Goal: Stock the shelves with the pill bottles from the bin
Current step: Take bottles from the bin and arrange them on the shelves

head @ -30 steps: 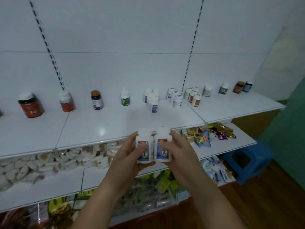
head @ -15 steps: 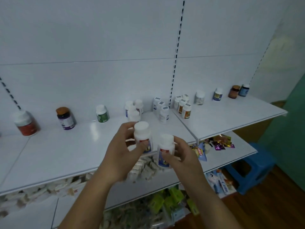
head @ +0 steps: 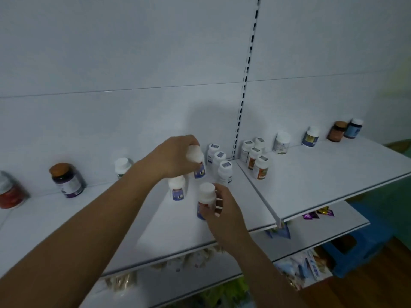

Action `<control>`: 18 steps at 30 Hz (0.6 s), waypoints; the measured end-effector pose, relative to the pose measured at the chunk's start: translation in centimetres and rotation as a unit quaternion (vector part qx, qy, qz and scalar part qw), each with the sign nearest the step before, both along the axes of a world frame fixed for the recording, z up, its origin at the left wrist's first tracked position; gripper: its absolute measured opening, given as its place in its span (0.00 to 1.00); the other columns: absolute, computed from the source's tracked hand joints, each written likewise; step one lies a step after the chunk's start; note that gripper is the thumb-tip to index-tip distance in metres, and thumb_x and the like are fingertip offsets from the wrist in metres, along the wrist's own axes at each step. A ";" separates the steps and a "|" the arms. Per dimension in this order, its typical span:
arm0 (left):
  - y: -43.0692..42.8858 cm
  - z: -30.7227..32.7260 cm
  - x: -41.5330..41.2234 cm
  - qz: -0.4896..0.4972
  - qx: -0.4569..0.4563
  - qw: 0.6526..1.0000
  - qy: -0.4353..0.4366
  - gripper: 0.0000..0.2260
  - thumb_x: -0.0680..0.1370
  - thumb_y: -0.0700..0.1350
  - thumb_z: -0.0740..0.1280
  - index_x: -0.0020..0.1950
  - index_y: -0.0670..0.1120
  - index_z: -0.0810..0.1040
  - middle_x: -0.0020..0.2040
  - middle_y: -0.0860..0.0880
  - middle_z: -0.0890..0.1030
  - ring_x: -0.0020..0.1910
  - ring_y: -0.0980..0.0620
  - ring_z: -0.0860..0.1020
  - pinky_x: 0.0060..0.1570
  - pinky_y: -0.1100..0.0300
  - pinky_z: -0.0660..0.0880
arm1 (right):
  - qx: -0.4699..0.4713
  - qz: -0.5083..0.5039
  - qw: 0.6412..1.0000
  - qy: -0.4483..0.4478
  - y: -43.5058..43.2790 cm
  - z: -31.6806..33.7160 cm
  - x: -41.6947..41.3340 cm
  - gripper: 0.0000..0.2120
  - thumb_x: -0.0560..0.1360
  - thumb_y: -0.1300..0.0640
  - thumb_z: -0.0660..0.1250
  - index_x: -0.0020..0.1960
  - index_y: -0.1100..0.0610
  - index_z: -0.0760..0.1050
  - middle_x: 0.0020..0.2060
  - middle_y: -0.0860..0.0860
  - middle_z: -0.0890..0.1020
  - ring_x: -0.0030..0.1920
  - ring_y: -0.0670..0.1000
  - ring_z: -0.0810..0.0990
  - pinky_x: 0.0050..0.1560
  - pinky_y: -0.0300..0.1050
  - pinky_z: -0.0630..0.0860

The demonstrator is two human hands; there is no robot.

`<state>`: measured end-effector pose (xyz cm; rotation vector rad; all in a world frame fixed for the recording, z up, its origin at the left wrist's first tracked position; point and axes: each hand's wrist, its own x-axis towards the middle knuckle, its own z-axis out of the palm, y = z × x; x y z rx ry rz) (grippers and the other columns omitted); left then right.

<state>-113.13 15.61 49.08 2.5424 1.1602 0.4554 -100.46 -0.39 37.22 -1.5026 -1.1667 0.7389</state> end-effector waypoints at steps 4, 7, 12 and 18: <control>1.9 -0.7 1.3 0.009 0.050 0.992 0.114 0.23 0.71 0.57 0.78 0.63 0.55 0.78 0.58 0.51 0.81 0.58 0.47 0.77 0.55 0.52 0.74 | 0.009 0.027 1.000 -0.009 2.2 -1.2 0.6 0.17 0.78 0.64 0.70 0.53 0.42 0.74 0.44 0.43 0.81 0.43 0.36 0.80 0.45 0.32 0.77; 2.7 -1.7 2.0 0.014 0.084 0.982 0.170 0.25 0.71 0.58 0.77 0.65 0.54 0.79 0.60 0.50 0.81 0.60 0.46 0.76 0.55 0.52 0.71 | 0.016 0.025 0.999 -0.019 3.0 -1.5 0.5 0.18 0.75 0.46 0.70 0.64 0.43 0.74 0.55 0.48 0.80 0.55 0.46 0.81 0.58 0.49 0.81; 3.3 -2.8 3.0 0.019 0.119 0.966 0.228 0.24 0.70 0.60 0.77 0.64 0.56 0.79 0.60 0.50 0.77 0.60 0.46 0.74 0.51 0.54 0.65 | 0.030 0.039 0.998 -0.027 4.4 -2.6 1.5 0.20 0.75 0.43 0.66 0.66 0.44 0.73 0.54 0.50 0.80 0.55 0.51 0.81 0.61 0.57 0.80; 3.1 -3.1 3.5 0.048 0.092 0.972 0.213 0.26 0.69 0.59 0.78 0.66 0.57 0.79 0.61 0.51 0.75 0.63 0.47 0.73 0.57 0.52 0.70 | 0.027 0.055 0.998 -0.016 5.4 -2.6 2.0 0.20 0.77 0.51 0.69 0.68 0.44 0.72 0.58 0.50 0.79 0.58 0.53 0.80 0.63 0.55 0.80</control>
